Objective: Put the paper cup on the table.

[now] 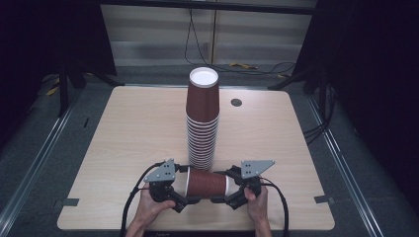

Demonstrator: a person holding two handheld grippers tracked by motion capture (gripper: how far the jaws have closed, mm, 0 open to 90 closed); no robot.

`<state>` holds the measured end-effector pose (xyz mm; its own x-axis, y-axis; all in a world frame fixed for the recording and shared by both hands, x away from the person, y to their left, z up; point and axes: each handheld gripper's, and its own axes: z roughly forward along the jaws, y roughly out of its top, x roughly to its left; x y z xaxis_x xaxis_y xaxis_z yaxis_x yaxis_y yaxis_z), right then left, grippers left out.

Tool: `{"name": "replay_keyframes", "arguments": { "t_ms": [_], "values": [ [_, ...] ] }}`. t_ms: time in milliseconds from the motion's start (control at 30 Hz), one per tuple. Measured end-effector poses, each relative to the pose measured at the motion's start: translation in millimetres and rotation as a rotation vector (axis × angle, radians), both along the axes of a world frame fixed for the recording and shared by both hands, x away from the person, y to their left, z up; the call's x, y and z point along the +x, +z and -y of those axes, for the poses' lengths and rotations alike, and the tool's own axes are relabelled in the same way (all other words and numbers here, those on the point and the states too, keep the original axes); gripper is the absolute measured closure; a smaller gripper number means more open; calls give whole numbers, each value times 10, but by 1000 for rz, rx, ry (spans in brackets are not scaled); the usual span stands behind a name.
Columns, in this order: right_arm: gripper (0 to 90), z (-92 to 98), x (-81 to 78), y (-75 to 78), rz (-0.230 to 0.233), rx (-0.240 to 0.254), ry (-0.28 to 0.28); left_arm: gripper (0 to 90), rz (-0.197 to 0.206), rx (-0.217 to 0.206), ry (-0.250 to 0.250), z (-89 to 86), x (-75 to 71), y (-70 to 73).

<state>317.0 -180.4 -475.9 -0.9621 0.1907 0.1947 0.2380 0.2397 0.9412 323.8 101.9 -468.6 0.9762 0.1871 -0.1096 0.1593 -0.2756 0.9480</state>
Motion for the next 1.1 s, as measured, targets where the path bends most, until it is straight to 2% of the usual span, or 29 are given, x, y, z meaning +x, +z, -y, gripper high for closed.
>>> {"name": "replay_keyframes", "arguments": {
  "t_ms": [100, 300, 500, 800, 900, 1000, 1100],
  "values": [
    [205, -10, 5, -9, 1, -2, 2, 35, -2, -4, 1, -7, 0, 2],
    [200, -33, 9, -27, 0, -2, 3, 40, 4, 15, 8, -22, -8, 23],
    [130, -23, 0, -15, 8, 1, -36, 42, 14, 48, 3, -12, 2, 51],
    [127, 65, -27, -35, 24, 39, -116, 42, 0, 57, 29, -58, 34, 67],
    [127, 87, -41, -39, 30, 49, -134, 42, 0, 70, 36, -86, 33, 79],
    [127, 122, -55, -37, 42, 55, -154, 41, 6, 101, 53, -126, 32, 104],
    [126, 141, -64, -38, 47, 57, -170, 41, 3, 106, 60, -150, 38, 116]
  ]
}}
